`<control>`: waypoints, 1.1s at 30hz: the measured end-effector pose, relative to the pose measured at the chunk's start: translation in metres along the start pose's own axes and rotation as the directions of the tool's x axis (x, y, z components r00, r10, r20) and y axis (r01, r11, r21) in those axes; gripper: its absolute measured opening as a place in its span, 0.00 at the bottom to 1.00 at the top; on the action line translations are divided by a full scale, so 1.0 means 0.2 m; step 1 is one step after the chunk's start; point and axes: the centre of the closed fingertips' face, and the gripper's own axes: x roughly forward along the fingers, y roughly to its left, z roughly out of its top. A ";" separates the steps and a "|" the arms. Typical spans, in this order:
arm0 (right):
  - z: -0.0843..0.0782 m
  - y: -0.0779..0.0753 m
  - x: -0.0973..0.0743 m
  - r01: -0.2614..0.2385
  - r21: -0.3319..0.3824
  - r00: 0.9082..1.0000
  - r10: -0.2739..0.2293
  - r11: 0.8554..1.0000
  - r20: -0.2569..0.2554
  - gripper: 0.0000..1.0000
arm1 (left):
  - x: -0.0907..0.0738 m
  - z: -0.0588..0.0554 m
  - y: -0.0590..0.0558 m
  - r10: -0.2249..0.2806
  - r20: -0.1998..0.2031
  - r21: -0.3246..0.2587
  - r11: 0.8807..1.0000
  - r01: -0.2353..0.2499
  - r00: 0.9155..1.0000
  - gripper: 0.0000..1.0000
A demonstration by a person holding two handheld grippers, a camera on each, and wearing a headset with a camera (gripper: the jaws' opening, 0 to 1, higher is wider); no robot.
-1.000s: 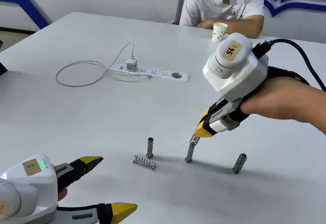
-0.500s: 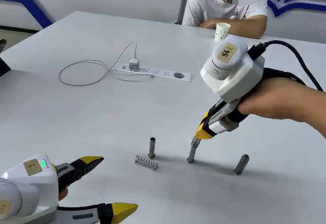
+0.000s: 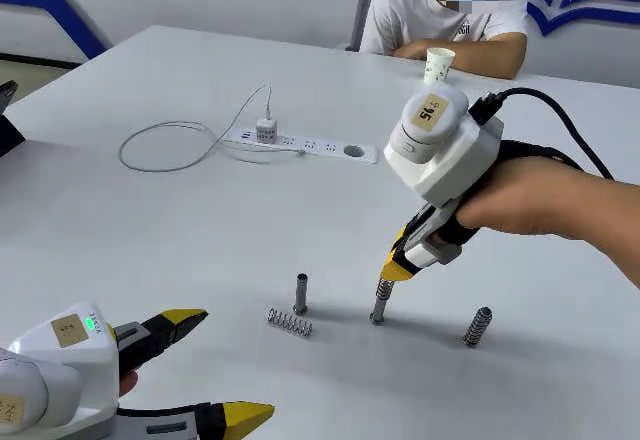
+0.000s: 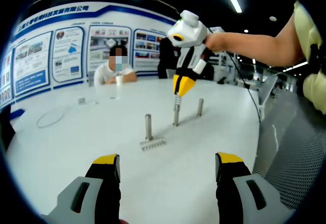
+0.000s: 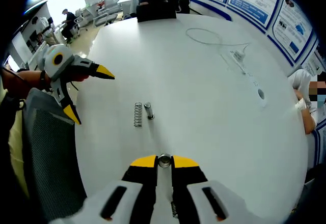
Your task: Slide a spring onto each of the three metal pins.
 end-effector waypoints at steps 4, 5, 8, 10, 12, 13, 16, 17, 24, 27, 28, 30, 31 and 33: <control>-0.01 0.00 0.02 -0.004 0.006 1.000 0.004 1.000 -0.008 0.12 | 0.00 0.00 0.00 0.000 -0.002 0.000 1.000 0.000 1.000 0.78; -0.01 0.00 0.02 -0.006 0.008 1.000 0.006 1.000 -0.009 0.12 | 0.00 0.00 0.00 0.000 -0.002 0.000 1.000 0.000 1.000 0.78; -0.02 0.00 0.04 -0.008 0.013 1.000 0.008 1.000 -0.012 0.12 | -0.01 0.00 0.00 0.000 -0.002 0.001 1.000 0.000 1.000 0.78; -0.02 -0.01 0.05 -0.012 0.019 1.000 0.012 1.000 -0.014 0.12 | -0.01 0.00 0.00 0.000 -0.003 0.001 1.000 0.000 1.000 0.78; -0.03 -0.01 0.06 -0.014 0.025 1.000 0.014 1.000 -0.017 0.12 | -0.01 0.00 0.00 -0.001 -0.003 0.002 1.000 0.001 1.000 0.78; -0.03 -0.01 0.06 -0.014 0.027 1.000 0.015 1.000 -0.019 0.12 | -0.01 0.00 0.00 0.000 -0.003 0.002 1.000 0.000 1.000 0.78; -0.04 -0.01 0.08 -0.018 0.034 1.000 0.018 0.999 -0.021 0.12 | -0.01 0.00 0.00 -0.001 -0.002 0.002 1.000 0.001 1.000 0.78; -0.05 -0.01 0.08 -0.019 0.036 1.000 0.020 0.999 -0.022 0.12 | 0.00 0.00 0.00 -0.001 -0.003 0.002 1.000 0.001 1.000 0.78; -0.06 -0.02 0.12 -0.023 0.043 0.999 0.024 0.999 -0.026 0.12 | 0.00 0.00 -0.01 -0.002 -0.004 0.001 1.000 0.002 1.000 0.78; -0.06 -0.03 0.14 -0.025 0.043 0.999 0.026 0.999 -0.028 0.12 | 0.00 -0.01 -0.01 -0.001 -0.004 0.000 1.000 0.001 1.000 0.78; -0.06 -0.03 0.14 -0.026 0.045 0.999 0.027 0.999 -0.029 0.12 | 0.00 -0.01 -0.01 -0.001 -0.004 0.000 1.000 0.001 1.000 0.78; -0.07 -0.03 0.15 -0.025 0.046 0.999 0.027 0.999 -0.031 0.12 | 0.00 -0.01 0.00 0.000 -0.004 -0.001 1.000 0.000 1.000 0.78; -0.07 -0.03 0.15 -0.025 0.046 0.999 0.026 0.999 -0.031 0.12 | 0.00 -0.01 0.00 0.000 -0.004 -0.002 1.000 0.000 1.000 0.78; -0.07 -0.03 0.16 -0.026 0.049 0.999 0.027 0.998 -0.031 0.12 | 0.00 -0.01 0.00 0.000 -0.004 -0.002 1.000 0.000 1.000 0.78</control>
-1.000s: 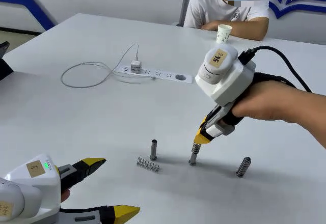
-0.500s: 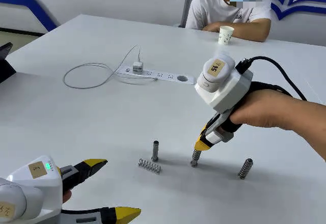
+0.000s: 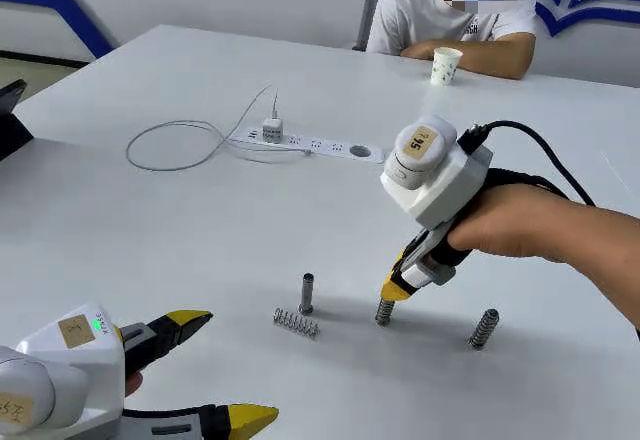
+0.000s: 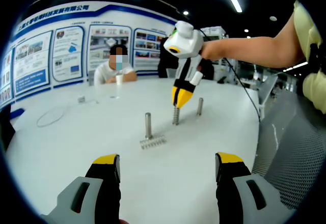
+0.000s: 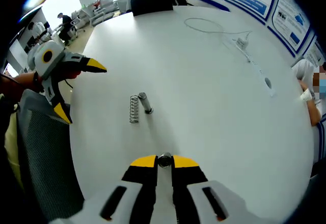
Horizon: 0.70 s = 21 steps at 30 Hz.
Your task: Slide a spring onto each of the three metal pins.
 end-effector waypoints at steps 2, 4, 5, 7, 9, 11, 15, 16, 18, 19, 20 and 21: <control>0.00 0.00 0.01 0.001 0.000 1.000 -0.001 1.000 0.000 0.12 | 0.00 0.00 0.00 -0.001 0.000 0.000 1.000 0.001 1.000 0.78; 0.00 0.00 0.01 0.001 0.000 1.000 -0.001 1.000 -0.001 0.12 | 0.00 0.00 0.00 -0.001 0.000 0.000 1.000 0.001 1.000 0.78; 0.00 0.00 0.01 0.000 0.000 1.000 0.000 1.000 -0.002 0.12 | 0.00 0.00 0.00 -0.002 0.000 0.000 1.000 0.002 1.000 0.78; -0.01 0.00 0.02 0.000 -0.002 1.000 0.000 1.000 -0.002 0.12 | 0.00 0.00 0.00 -0.002 0.000 0.000 1.000 0.002 1.000 0.78; -0.01 0.00 0.02 -0.001 -0.002 1.000 0.001 1.000 -0.003 0.12 | 0.01 0.00 0.00 -0.002 0.000 0.000 1.000 0.002 1.000 0.78; -0.01 0.01 0.02 -0.001 -0.004 1.000 0.001 1.000 -0.003 0.12 | 0.01 0.00 0.00 -0.002 0.000 -0.001 1.000 0.002 1.000 0.78; -0.01 0.00 0.02 -0.002 -0.003 1.000 0.002 1.000 0.000 0.12 | 0.01 0.00 0.00 -0.002 0.000 -0.002 1.000 0.002 1.000 0.78; -0.01 0.01 0.02 -0.002 -0.002 1.000 0.002 1.000 0.001 0.12 | 0.01 -0.01 0.00 -0.002 -0.001 -0.002 1.000 0.002 1.000 0.78; -0.01 0.01 0.02 -0.002 -0.002 1.000 0.002 1.000 0.002 0.12 | 0.01 -0.01 0.00 -0.002 0.000 -0.003 1.000 0.002 1.000 0.78; -0.01 0.01 0.02 -0.002 -0.003 1.000 0.002 1.000 0.003 0.12 | 0.01 0.00 0.00 -0.002 0.000 -0.003 1.000 0.002 1.000 0.78; -0.01 0.00 0.02 -0.002 -0.003 1.000 0.002 1.000 0.003 0.12 | 0.01 0.00 0.00 -0.002 0.000 -0.003 1.000 0.002 1.000 0.78; -0.01 0.01 0.02 -0.002 -0.003 1.000 0.002 1.000 0.004 0.12 | 0.01 0.00 0.00 -0.003 0.000 -0.002 1.000 0.003 1.000 0.78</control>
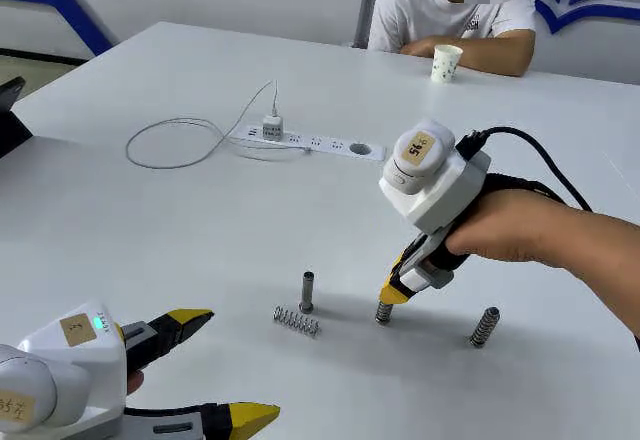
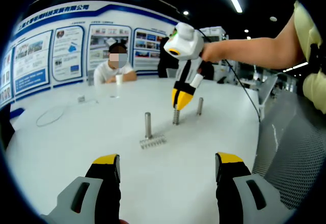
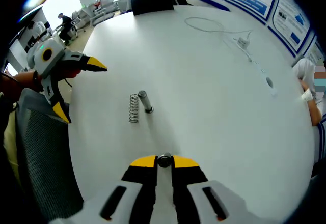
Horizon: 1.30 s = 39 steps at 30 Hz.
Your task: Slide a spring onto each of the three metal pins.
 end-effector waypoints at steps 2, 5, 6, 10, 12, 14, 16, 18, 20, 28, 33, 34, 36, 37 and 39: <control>0.00 0.00 0.00 -0.001 -0.001 1.000 0.001 1.000 0.003 0.12 | 0.00 0.00 0.00 -0.001 0.001 0.000 1.000 0.001 1.000 0.78; 0.00 0.01 0.00 -0.002 -0.008 1.000 0.002 1.000 0.009 0.14 | 0.00 0.00 0.00 -0.001 0.002 0.000 1.000 0.001 1.000 0.78; 0.01 0.01 -0.01 -0.003 -0.010 1.000 0.003 1.000 0.014 0.14 | 0.00 0.00 0.00 -0.001 0.002 0.000 1.000 0.001 1.000 0.78; 0.02 0.01 -0.02 0.006 -0.021 1.000 -0.005 1.000 0.028 0.17 | 0.00 0.00 0.00 -0.002 0.002 0.001 1.000 0.002 1.000 0.78; 0.03 0.01 -0.03 0.010 -0.027 0.999 -0.009 1.000 0.035 0.18 | 0.00 0.00 0.00 -0.001 0.002 0.000 1.000 0.001 1.000 0.78; 0.04 0.01 -0.04 0.019 -0.036 0.999 -0.018 0.999 0.048 0.20 | 0.00 0.00 0.00 -0.001 0.001 0.000 1.000 0.001 1.000 0.78; 0.05 0.01 -0.05 0.025 -0.042 0.998 -0.023 0.999 0.057 0.21 | 0.00 0.00 0.00 -0.002 0.000 0.001 1.000 0.002 1.000 0.78; 0.06 0.01 -0.06 0.032 -0.051 0.997 -0.028 0.998 0.068 0.22 | 0.00 0.00 0.00 -0.003 0.000 0.000 1.000 0.003 1.000 0.78; 0.07 0.02 -0.07 0.036 -0.061 0.997 -0.032 0.998 0.073 0.22 | 0.01 0.00 0.00 -0.004 0.000 0.001 1.000 0.004 1.000 0.78; 0.12 0.07 -0.07 0.037 -0.102 0.995 -0.028 0.994 0.091 0.22 | 0.01 0.01 -0.01 -0.009 -0.001 0.006 1.000 0.009 1.000 0.78; 0.14 0.10 -0.05 0.031 -0.119 0.995 -0.020 0.992 0.093 0.22 | 0.01 0.01 0.00 -0.006 -0.001 0.006 1.000 0.006 1.000 0.78; 0.15 0.11 -0.05 0.030 -0.123 0.995 -0.018 0.992 0.094 0.22 | 0.00 0.01 0.00 -0.006 -0.001 0.006 1.000 0.006 1.000 0.78; 0.16 0.13 -0.04 0.026 -0.129 0.995 -0.014 0.991 0.096 0.22 | 0.00 0.01 0.00 -0.005 -0.001 0.007 1.000 0.005 1.000 0.78; 0.16 0.14 -0.04 0.024 -0.130 0.995 -0.012 0.991 0.096 0.22 | 0.00 0.01 0.00 -0.005 -0.001 0.007 1.000 0.005 1.000 0.78; 0.17 0.15 -0.02 0.018 -0.135 0.995 -0.005 0.991 0.096 0.22 | 0.00 0.01 -0.01 -0.005 -0.001 0.007 1.000 0.005 1.000 0.78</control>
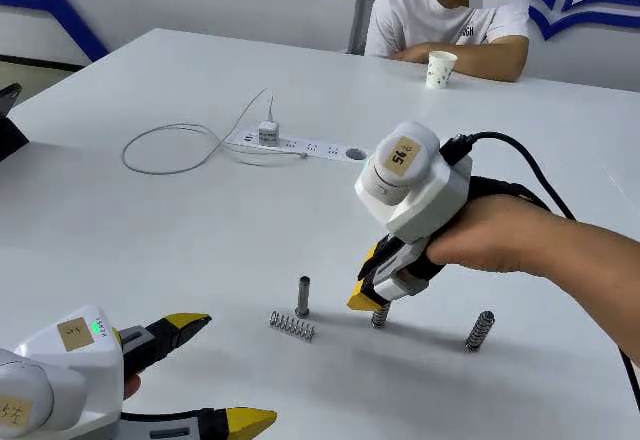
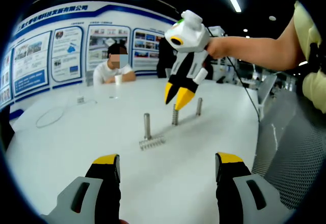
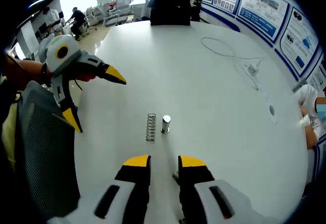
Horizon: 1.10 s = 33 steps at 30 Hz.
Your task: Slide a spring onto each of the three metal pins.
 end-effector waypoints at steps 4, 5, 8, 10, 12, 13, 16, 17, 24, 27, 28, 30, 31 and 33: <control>0.01 0.04 0.04 -0.016 -0.009 1.000 0.016 1.000 0.000 0.22 | 0.00 0.00 0.00 0.000 0.000 0.001 1.000 0.000 1.000 0.78; 0.02 0.05 0.04 -0.017 -0.010 1.000 0.017 1.000 0.001 0.22 | 0.00 0.00 0.00 0.000 0.000 0.001 1.000 0.000 1.000 0.78; 0.02 0.06 0.07 -0.023 -0.009 1.000 0.023 1.000 0.003 0.22 | 0.00 0.00 0.00 0.001 0.001 0.001 1.000 -0.001 1.000 0.78; 0.03 0.07 0.08 -0.025 -0.006 1.000 0.026 1.000 0.005 0.22 | 0.00 0.00 0.00 0.002 0.001 0.000 1.000 -0.002 1.000 0.78; 0.04 0.08 0.10 -0.029 -0.005 1.000 0.029 1.000 0.008 0.22 | 0.00 0.00 0.00 0.003 0.000 -0.001 1.000 -0.003 1.000 0.78; 0.04 0.08 0.11 -0.031 -0.006 0.999 0.031 0.999 0.009 0.22 | 0.00 0.00 0.00 0.003 0.000 -0.001 1.000 -0.003 1.000 0.78; 0.05 0.10 0.13 -0.037 -0.008 0.999 0.037 0.999 0.011 0.22 | 0.00 0.00 0.00 0.001 -0.001 -0.002 1.000 -0.001 1.000 0.78; 0.05 0.11 0.14 -0.039 -0.009 0.999 0.040 0.999 0.012 0.22 | 0.00 -0.01 0.00 0.000 -0.001 -0.001 1.000 0.000 1.000 0.78; 0.06 0.13 0.20 -0.045 -0.001 0.999 0.045 0.999 0.018 0.21 | 0.00 -0.01 0.00 -0.001 -0.001 -0.002 1.000 0.001 1.000 0.78; 0.05 0.13 0.22 -0.043 0.000 0.999 0.043 0.999 0.013 0.21 | 0.00 -0.01 0.00 -0.001 -0.001 -0.004 1.000 0.001 1.000 0.78; 0.04 0.14 0.23 -0.045 0.003 0.999 0.045 0.999 0.013 0.21 | 0.00 -0.01 0.00 -0.001 -0.002 -0.004 1.000 0.001 1.000 0.78; 0.04 0.14 0.24 -0.046 0.008 0.999 0.046 0.999 0.015 0.21 | 0.01 -0.01 0.00 -0.003 -0.002 -0.004 1.000 0.003 1.000 0.78; 0.04 0.14 0.25 -0.045 0.010 0.999 0.045 0.999 0.016 0.21 | 0.01 -0.01 0.00 -0.003 -0.002 -0.004 1.000 0.003 1.000 0.78; 0.04 0.14 0.26 -0.046 0.016 0.999 0.046 0.999 0.018 0.21 | 0.01 -0.01 0.00 -0.004 -0.002 -0.004 1.000 0.004 1.000 0.78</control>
